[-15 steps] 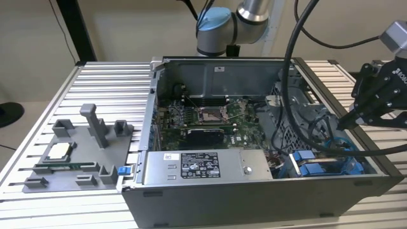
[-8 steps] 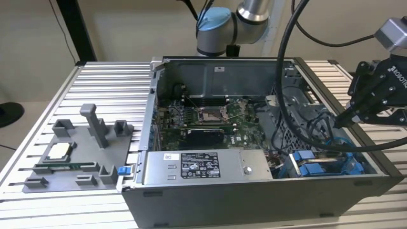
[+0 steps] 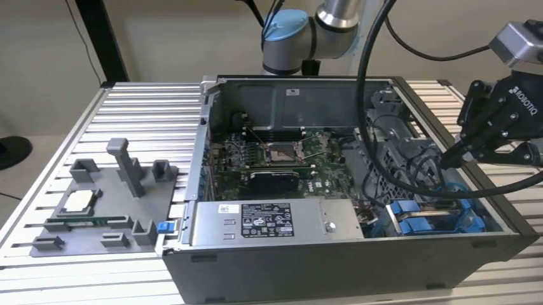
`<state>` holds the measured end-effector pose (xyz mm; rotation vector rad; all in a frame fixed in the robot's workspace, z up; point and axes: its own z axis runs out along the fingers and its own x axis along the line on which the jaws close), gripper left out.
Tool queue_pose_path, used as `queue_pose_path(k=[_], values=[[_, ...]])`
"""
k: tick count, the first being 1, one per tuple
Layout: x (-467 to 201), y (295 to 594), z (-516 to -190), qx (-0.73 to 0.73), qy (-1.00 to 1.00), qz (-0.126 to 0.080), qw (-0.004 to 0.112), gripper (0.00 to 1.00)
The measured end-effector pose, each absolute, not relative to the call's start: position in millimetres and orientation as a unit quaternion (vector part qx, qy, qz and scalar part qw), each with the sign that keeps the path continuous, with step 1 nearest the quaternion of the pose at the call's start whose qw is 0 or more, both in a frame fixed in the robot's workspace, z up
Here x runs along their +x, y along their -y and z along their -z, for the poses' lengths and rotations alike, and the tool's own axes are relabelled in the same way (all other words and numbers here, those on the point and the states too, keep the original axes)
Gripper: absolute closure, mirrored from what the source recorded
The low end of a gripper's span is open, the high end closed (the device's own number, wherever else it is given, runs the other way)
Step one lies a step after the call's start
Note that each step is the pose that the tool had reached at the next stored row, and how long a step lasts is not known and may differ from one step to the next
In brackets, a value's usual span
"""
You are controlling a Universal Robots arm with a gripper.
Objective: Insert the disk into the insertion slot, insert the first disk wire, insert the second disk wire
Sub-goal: 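Insert the second disk wire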
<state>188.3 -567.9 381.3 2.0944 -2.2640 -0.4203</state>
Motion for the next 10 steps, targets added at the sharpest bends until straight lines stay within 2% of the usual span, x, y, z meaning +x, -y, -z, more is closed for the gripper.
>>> queue_pose_path(k=[10], values=[[172,568,-379,0.675,0.726,0.128,0.016,1.00]])
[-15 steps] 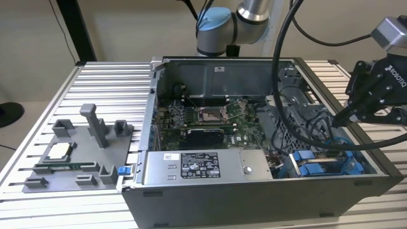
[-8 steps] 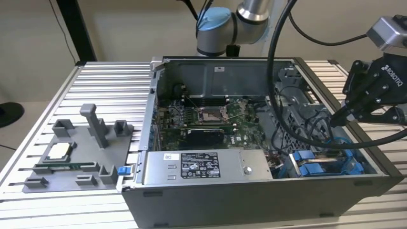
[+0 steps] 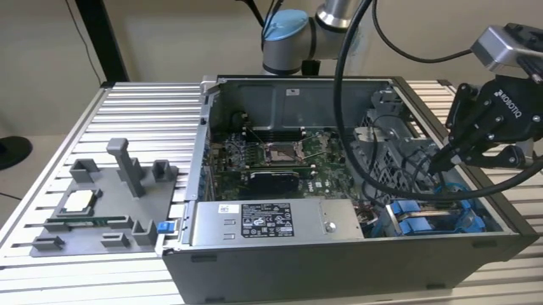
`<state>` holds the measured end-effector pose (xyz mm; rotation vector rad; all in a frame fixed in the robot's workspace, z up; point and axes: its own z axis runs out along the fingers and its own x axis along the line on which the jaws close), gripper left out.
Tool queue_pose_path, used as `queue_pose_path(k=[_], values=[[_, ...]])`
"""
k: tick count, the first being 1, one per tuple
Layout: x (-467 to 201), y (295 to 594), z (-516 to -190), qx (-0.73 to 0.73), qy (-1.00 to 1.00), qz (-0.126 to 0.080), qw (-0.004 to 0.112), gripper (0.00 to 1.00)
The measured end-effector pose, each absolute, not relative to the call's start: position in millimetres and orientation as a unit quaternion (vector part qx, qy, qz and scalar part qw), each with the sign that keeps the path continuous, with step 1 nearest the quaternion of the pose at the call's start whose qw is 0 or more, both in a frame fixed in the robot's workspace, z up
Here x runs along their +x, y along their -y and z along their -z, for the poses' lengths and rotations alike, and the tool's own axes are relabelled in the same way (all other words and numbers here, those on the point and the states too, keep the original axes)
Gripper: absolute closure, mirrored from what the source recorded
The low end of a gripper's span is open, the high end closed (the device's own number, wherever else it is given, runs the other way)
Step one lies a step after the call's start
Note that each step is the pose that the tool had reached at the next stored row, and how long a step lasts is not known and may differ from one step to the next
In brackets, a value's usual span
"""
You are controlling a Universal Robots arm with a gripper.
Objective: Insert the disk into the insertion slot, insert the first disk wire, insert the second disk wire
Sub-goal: 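Insert the second disk wire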
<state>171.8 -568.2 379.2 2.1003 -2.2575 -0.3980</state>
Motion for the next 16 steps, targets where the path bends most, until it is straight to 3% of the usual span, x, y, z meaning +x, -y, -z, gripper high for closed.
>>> queue_pose_path(k=[8,16], values=[[168,574,-379,0.678,0.724,0.124,0.020,1.00],[153,575,-378,0.679,0.725,0.108,0.024,1.00]])
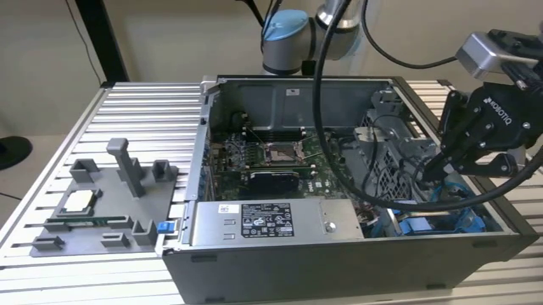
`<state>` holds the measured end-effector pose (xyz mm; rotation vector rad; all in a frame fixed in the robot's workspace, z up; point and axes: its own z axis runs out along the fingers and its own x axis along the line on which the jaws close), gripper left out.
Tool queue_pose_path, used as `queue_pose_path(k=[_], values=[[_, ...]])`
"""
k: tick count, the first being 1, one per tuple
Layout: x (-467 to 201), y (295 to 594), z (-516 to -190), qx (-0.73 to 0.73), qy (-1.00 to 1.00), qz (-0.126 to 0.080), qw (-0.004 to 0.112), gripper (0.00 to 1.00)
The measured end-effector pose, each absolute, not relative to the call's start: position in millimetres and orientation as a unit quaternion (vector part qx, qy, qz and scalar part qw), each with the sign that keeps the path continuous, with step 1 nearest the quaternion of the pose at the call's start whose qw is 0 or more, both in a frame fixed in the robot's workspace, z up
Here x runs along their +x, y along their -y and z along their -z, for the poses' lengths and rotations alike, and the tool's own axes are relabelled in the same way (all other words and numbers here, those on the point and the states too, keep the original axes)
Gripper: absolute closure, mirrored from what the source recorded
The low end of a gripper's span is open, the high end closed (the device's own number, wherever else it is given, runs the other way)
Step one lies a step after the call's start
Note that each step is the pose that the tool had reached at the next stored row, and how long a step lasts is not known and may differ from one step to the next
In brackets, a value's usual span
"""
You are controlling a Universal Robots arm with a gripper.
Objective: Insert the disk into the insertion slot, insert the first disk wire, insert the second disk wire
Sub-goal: 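Insert the second disk wire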
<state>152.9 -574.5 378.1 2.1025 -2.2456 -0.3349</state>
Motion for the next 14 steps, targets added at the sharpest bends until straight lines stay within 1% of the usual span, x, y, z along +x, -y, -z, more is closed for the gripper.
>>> queue_pose_path(k=[9,14], values=[[139,575,-376,0.683,0.725,0.080,0.019,1.00],[139,575,-376,0.684,0.725,0.078,0.017,1.00]])
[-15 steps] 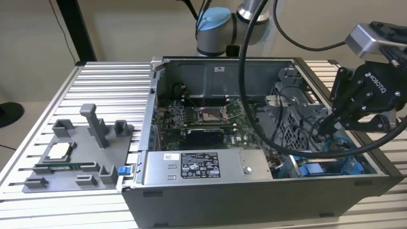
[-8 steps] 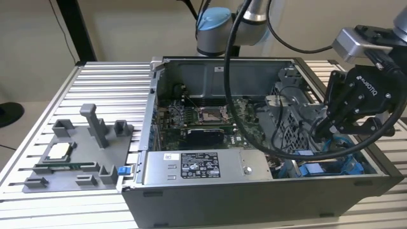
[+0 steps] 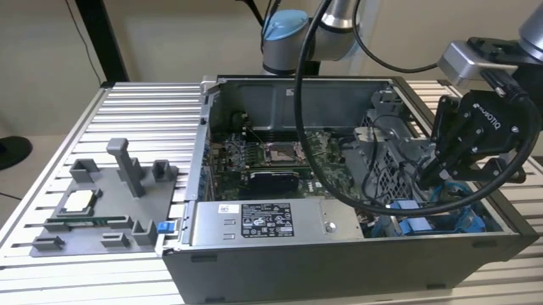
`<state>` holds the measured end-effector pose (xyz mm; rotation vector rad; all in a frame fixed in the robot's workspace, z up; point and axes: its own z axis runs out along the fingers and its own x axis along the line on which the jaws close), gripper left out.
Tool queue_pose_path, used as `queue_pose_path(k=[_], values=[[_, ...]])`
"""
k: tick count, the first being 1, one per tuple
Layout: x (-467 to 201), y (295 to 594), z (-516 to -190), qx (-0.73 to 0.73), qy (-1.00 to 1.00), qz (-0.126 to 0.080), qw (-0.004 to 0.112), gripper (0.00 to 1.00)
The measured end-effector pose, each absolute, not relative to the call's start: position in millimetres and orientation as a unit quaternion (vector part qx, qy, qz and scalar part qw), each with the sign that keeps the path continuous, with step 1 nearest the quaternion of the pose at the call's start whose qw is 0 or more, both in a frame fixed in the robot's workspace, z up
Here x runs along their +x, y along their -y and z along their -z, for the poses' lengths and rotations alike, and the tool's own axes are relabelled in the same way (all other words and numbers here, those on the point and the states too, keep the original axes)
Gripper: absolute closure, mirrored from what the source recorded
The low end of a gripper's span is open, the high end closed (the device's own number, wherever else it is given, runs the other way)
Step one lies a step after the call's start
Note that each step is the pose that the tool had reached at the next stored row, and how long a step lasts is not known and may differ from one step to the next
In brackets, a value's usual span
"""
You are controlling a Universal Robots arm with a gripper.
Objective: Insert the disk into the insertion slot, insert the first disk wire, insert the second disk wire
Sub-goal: 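Insert the second disk wire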
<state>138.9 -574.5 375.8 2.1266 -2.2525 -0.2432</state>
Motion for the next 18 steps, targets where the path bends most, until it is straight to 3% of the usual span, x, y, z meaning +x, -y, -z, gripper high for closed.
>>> queue_pose_path(k=[5,18], values=[[138,575,-373,0.684,0.725,0.073,0.018,1.00],[137,574,-361,0.686,0.726,0.045,-0.003,1.00]])
